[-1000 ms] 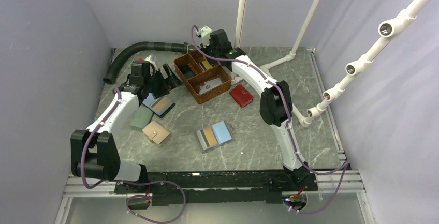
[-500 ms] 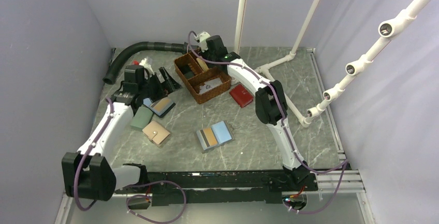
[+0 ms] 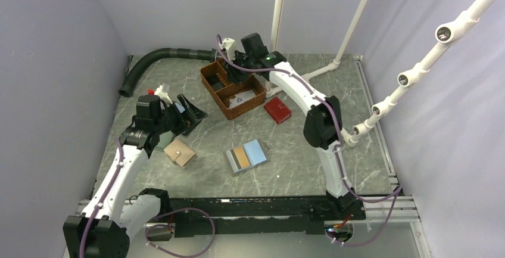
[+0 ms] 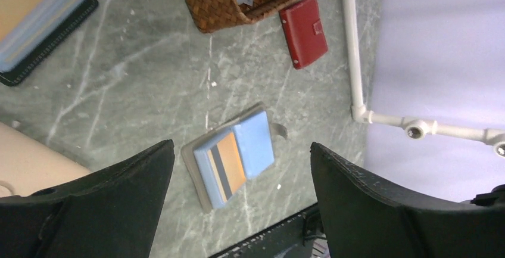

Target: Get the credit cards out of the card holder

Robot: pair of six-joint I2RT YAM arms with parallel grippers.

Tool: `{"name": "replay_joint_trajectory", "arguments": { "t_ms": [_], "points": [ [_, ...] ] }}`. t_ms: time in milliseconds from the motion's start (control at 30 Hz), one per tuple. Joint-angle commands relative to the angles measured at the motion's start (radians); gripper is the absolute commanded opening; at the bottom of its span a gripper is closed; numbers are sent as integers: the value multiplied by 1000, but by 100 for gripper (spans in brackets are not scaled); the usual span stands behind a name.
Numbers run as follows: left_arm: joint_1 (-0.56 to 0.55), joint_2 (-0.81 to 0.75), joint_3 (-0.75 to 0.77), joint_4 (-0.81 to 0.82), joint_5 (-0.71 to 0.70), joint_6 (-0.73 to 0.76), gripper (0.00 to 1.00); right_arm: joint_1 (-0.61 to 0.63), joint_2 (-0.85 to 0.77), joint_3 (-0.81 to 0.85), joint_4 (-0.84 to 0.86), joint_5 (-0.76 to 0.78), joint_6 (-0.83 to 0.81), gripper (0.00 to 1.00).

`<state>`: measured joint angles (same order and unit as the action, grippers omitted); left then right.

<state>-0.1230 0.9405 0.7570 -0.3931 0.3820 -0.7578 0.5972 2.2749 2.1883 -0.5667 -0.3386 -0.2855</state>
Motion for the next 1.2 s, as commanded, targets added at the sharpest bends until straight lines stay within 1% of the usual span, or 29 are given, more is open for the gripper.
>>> {"name": "replay_joint_trajectory", "arguments": {
  "t_ms": [0,67,233,300,400,500,633,767,867,1000,1167],
  "points": [
    [2,-40,6,-45,95,-83,88,14,-198,-61,-232,-412,-167,36],
    [0,-71,-1,-81,105,-100,88,19,-264,-159,-260,-447,-195,36],
    [-1,-171,-28,-117,99,-133,88,30,-410,-370,-291,-483,-241,39],
    [-1,-187,-25,-134,104,-139,89,35,-464,-445,-283,-511,-247,40],
    [-5,-188,-14,-166,129,-132,88,53,-544,-558,-261,-520,-252,41],
    [-22,-206,-19,-194,123,-130,88,68,-617,-659,-241,-524,-270,44],
    [-59,-248,-60,-210,108,-154,88,69,-675,-775,-220,-550,-301,51],
    [-127,-273,-92,-225,65,-175,88,70,-717,-883,-192,-588,-332,61],
    [-176,-281,-111,-212,31,-195,88,70,-735,-944,-181,-595,-361,65],
    [-229,-267,-129,-182,2,-218,88,70,-756,-1009,-166,-602,-376,68],
    [-279,-244,-150,-144,-23,-240,88,70,-766,-1064,-145,-599,-380,68]
  ]
}}
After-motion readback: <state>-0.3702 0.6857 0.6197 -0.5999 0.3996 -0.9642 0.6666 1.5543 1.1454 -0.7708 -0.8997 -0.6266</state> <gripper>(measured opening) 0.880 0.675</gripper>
